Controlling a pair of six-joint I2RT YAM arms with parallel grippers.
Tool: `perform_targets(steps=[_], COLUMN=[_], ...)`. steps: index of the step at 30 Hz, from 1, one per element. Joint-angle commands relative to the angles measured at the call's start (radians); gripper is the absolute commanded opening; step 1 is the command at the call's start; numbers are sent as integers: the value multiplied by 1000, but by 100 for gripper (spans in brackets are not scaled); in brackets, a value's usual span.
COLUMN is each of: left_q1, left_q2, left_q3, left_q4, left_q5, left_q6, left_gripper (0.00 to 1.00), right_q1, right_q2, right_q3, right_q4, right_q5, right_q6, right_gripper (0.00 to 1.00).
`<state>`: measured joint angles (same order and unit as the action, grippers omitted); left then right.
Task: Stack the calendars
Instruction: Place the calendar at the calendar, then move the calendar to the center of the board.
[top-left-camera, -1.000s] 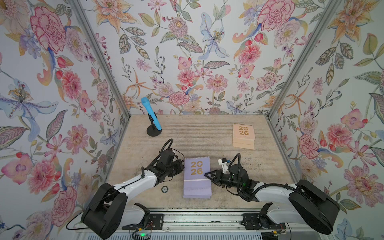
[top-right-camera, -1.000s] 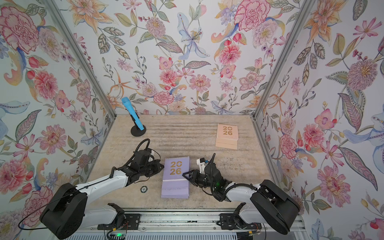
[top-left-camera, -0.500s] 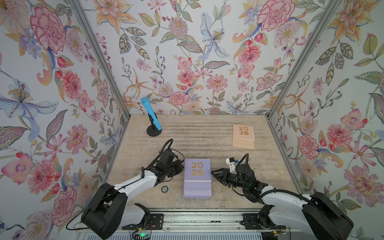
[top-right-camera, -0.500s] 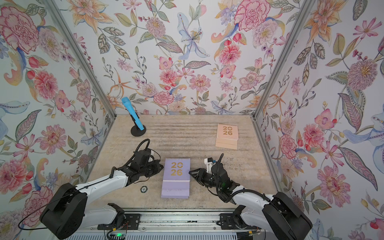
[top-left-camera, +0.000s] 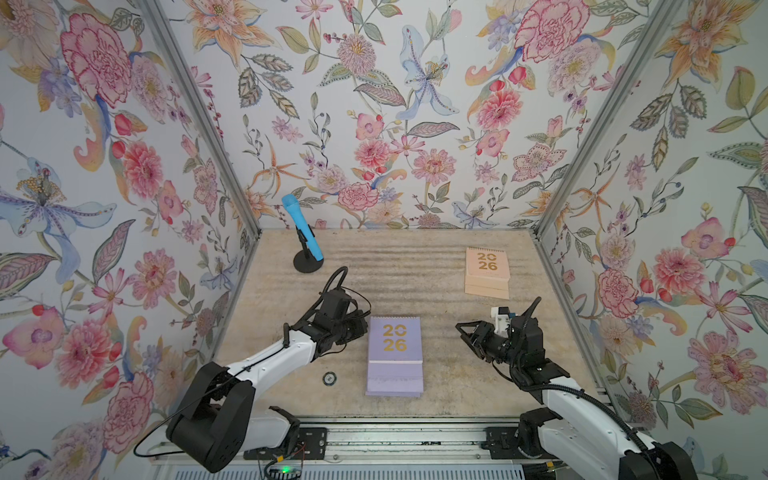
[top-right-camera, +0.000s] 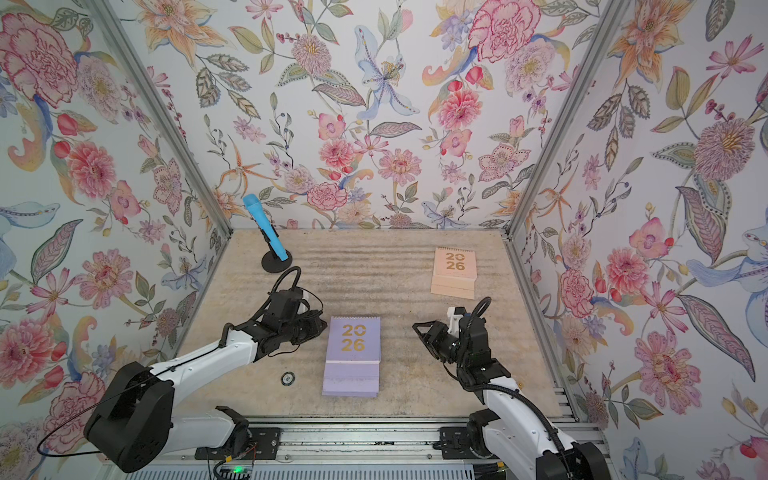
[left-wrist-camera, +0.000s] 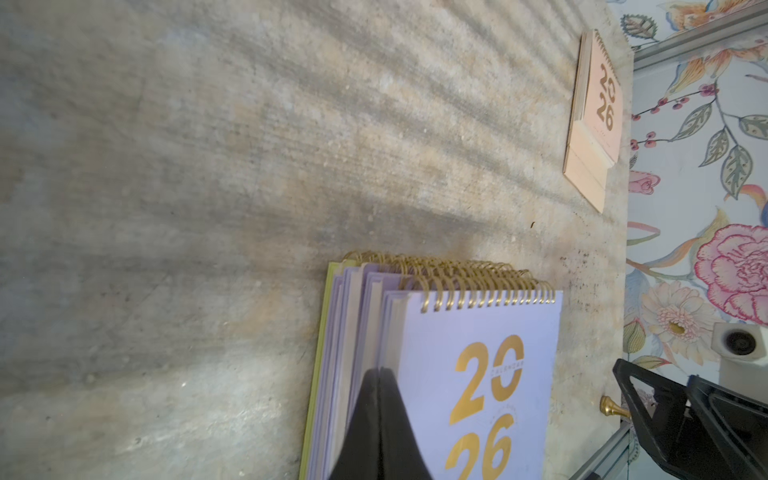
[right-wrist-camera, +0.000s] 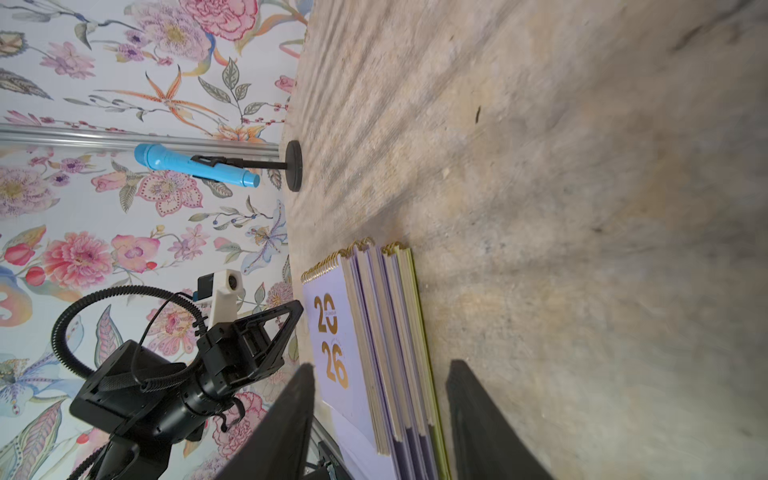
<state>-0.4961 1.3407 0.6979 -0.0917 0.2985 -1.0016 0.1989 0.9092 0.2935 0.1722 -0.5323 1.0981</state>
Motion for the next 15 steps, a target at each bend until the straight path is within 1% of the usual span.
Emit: perform_targets(steps=[1, 4, 7, 11, 15], left_q1=[10, 10, 10, 9, 5], left_q2=[41, 83, 135, 203, 278], left_q3=[82, 141, 198, 262, 304], left_q4=[-47, -53, -51, -24, 19], left_q5=[-24, -17, 1, 32, 65], left_q6=[44, 53, 54, 42, 11], left_gripper=[0, 0, 0, 0, 0], right_q1=[-100, -196, -271, -347, -392], right_q2=[40, 107, 192, 292, 392], right_q3=[79, 148, 231, 322, 424], right_q4=[-107, -131, -168, -187, -220], right_q5=[-91, -130, -140, -104, -50], right_q6=[-89, -133, -187, -212, -247], right_gripper=[52, 56, 59, 61, 64])
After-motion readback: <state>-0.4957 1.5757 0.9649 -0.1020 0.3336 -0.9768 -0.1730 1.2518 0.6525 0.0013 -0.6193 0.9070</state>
